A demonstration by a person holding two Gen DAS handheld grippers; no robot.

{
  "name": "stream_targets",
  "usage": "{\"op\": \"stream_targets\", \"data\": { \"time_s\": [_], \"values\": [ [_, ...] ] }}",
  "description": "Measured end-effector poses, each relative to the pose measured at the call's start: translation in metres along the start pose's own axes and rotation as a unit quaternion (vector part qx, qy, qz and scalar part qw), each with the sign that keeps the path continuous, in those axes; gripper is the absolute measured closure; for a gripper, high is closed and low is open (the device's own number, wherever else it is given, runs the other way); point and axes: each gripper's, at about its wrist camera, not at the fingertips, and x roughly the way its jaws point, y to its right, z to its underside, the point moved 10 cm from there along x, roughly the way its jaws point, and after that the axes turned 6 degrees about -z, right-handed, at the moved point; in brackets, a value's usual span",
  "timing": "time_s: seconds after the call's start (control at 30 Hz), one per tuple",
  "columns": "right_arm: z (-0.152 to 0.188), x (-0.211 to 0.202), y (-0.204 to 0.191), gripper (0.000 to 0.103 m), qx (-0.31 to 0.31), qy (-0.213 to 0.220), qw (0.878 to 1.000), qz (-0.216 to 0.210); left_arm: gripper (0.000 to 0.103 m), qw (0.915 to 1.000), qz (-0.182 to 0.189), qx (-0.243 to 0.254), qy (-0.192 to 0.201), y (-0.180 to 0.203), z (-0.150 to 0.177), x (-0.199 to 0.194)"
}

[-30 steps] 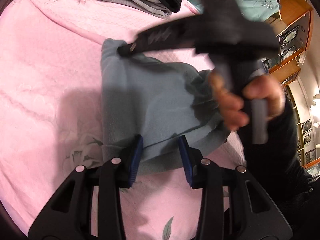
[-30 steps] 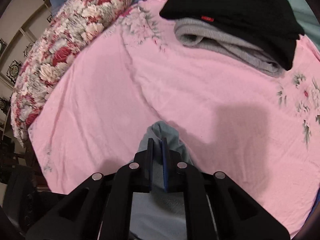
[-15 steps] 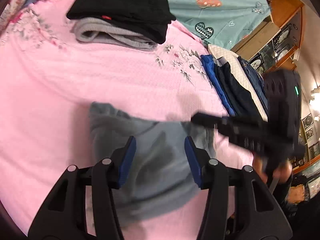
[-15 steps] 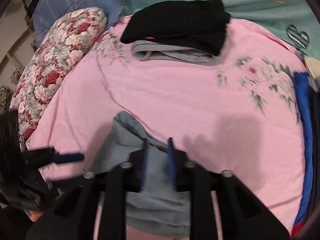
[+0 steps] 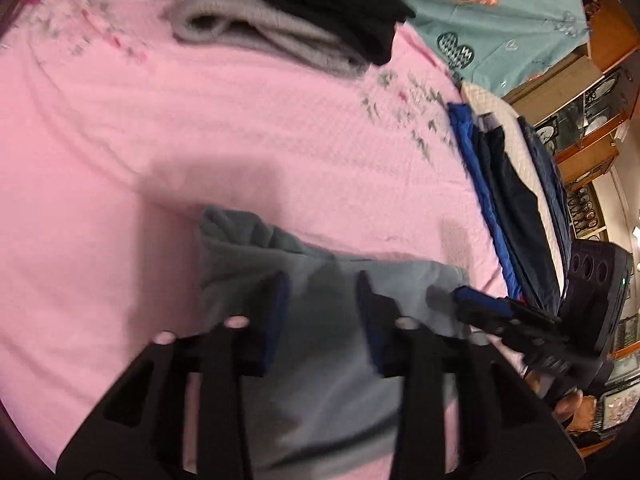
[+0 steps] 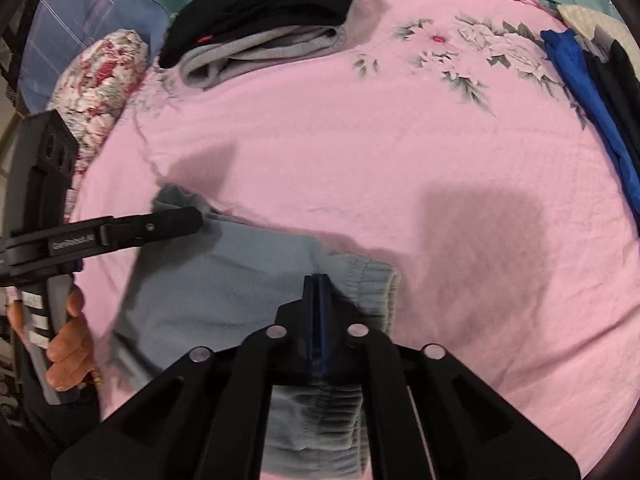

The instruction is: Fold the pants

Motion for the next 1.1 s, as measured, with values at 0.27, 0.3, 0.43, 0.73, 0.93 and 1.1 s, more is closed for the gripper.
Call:
{"op": "stream_targets", "data": {
  "time_s": [0.27, 0.3, 0.43, 0.73, 0.93, 1.1],
  "values": [
    [0.02, -0.081, 0.016, 0.016, 0.062, 0.083, 0.994, -0.028, 0.022, 0.9976, -0.042, -0.054, 0.006, -0.052, 0.054, -0.051],
    [0.029, -0.079, 0.023, 0.016, 0.081, 0.071, 0.994, -0.033, 0.022, 0.9968, -0.034, -0.072, -0.01, -0.058, 0.061, -0.044],
    [0.052, -0.052, 0.029, 0.016, 0.129, 0.019, 0.989, -0.076, 0.022, 0.9931, -0.023, -0.109, -0.037, -0.072, 0.07, -0.026],
    [0.055, -0.023, 0.016, 0.015, 0.128, -0.004, 0.987, -0.093, 0.021, 0.9891, 0.075, -0.102, -0.075, -0.039, 0.058, -0.003],
    [0.043, -0.013, 0.008, 0.015, 0.128, -0.004, 0.982, -0.136, 0.015, 0.9897, 0.086, -0.084, -0.077, -0.02, 0.048, 0.013],
    [0.031, -0.003, 0.003, 0.035, 0.117, 0.017, 0.982, -0.147, 0.059, 0.9977, 0.016, -0.031, -0.058, -0.013, 0.054, 0.012]
  ]
}}
